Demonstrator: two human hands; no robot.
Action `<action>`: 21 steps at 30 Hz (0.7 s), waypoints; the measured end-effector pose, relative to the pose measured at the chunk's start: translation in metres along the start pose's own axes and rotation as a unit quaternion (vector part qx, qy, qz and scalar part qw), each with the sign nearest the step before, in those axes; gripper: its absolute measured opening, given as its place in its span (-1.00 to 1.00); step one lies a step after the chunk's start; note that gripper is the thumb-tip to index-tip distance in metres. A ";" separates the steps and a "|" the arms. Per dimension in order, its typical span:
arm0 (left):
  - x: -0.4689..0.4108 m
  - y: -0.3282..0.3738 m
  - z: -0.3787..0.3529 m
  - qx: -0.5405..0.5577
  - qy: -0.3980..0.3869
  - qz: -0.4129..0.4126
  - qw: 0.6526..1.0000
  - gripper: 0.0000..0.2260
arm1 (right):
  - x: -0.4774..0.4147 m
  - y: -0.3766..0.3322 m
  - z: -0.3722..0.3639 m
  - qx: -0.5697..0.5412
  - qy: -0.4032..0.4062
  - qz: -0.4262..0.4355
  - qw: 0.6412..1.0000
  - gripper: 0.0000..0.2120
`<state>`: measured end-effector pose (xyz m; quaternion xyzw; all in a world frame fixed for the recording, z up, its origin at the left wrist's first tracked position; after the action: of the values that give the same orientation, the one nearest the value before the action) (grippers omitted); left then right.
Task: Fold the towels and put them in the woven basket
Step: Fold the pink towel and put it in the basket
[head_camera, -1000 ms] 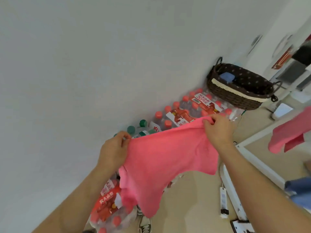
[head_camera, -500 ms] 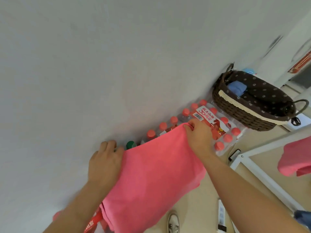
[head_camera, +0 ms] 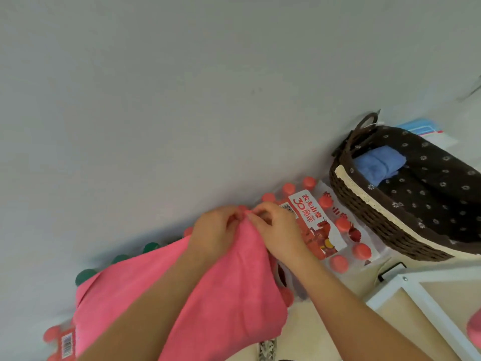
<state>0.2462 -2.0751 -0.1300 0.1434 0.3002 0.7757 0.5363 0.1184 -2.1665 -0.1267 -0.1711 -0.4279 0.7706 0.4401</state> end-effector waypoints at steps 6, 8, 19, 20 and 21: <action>-0.025 0.015 -0.008 0.060 0.102 0.028 0.993 -0.77 | 0.033 0.013 0.015 0.001 -0.170 -0.086 0.982 -0.76; -0.036 0.021 -0.016 0.056 0.113 0.015 0.992 -0.77 | 0.043 0.022 0.028 -0.013 -0.172 -0.105 0.979 -0.86; -0.094 0.076 -0.078 -0.034 0.056 -0.091 0.994 -0.72 | 0.032 0.084 0.128 0.244 0.125 -0.164 0.948 -0.69; -0.097 0.079 -0.081 -0.039 0.055 -0.094 0.993 -0.71 | 0.033 0.088 0.131 0.260 0.131 -0.171 0.941 -0.67; -0.101 0.082 -0.083 -0.045 0.052 -0.097 0.993 -0.71 | 0.033 0.091 0.134 0.271 0.135 -0.179 0.936 -0.66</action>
<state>0.1782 -2.2135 -0.1339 0.0492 0.3051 0.7392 0.5984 -0.0341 -2.2299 -0.1197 -0.0682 -0.1632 0.7358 0.6537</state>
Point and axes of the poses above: each hand's wrist, its own x-axis away from the middle knuckle, its own z-axis out of the back of the hand, y = z × x, the point moved 1 cm from there along -x, towards the middle knuckle, and after that the axes turned 5 degrees about -z, right-handed, at the moved point
